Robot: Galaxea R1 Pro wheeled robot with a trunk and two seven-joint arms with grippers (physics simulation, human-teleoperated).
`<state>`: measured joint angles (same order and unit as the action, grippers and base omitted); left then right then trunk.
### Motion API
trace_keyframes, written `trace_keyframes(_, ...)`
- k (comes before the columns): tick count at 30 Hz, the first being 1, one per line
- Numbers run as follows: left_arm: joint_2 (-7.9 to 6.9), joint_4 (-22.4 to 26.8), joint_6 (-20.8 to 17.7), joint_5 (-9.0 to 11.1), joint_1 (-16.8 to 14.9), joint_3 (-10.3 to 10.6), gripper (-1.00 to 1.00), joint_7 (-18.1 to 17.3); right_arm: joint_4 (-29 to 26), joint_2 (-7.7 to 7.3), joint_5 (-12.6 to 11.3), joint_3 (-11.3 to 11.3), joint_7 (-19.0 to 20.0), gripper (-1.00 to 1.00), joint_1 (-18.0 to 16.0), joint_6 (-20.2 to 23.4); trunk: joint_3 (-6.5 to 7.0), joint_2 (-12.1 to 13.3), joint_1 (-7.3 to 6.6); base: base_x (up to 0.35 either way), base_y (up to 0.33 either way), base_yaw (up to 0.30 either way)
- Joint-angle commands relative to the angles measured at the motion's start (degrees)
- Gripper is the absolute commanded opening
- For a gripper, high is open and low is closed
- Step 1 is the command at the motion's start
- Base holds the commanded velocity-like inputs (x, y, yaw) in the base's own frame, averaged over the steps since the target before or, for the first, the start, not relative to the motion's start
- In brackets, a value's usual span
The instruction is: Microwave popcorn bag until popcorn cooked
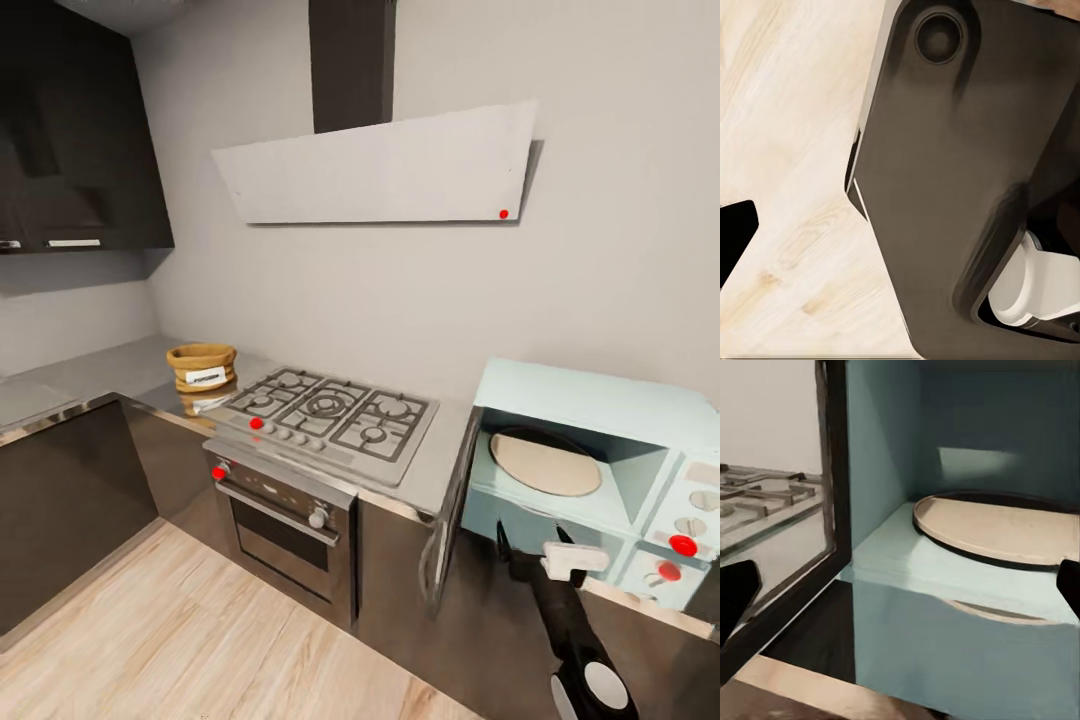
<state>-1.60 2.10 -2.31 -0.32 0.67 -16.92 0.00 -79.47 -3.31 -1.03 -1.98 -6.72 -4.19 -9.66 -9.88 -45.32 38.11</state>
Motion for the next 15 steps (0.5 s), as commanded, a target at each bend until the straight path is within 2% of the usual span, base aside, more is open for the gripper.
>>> trace_keyframes(1, 0.02, 0.18, -0.24, -0.03, 0.03, -0.22, 1.0, 0.0, 0.02, -0.03, -0.11, 0.69, -0.21, 1.0, -0.03, -0.17, -0.07, -0.05, -0.03, -0.341, 0.0, 0.0)
trace_keyframes(4, 0.02, 0.18, -0.24, -0.03, 0.03, -0.23, 1.0, 0.0, 0.02, -0.03, -0.11, 1.95, -0.22, 1.0, -0.03, -0.18, -0.07, -0.05, -0.03, -0.342, 0.0, 0.0)
trace_keyframes(11, 0.02, 0.18, -0.24, -0.03, 0.03, -0.29, 1.0, 0.0, 0.13, -0.03, -0.07, 2.42, -0.15, 1.0, -0.03, -0.14, -0.07, -0.05, -0.03, -0.342, 0.0, 0.0)
trace_keyframes(15, -0.05, 0.18, -0.24, -0.03, 0.03, -0.31, 1.0, 0.0, 9.81, -0.03, -0.03, 2.98, -0.17, 1.0, -0.03, -0.21, -0.07, -0.05, -0.03, -0.222, 0.057, 0.0)
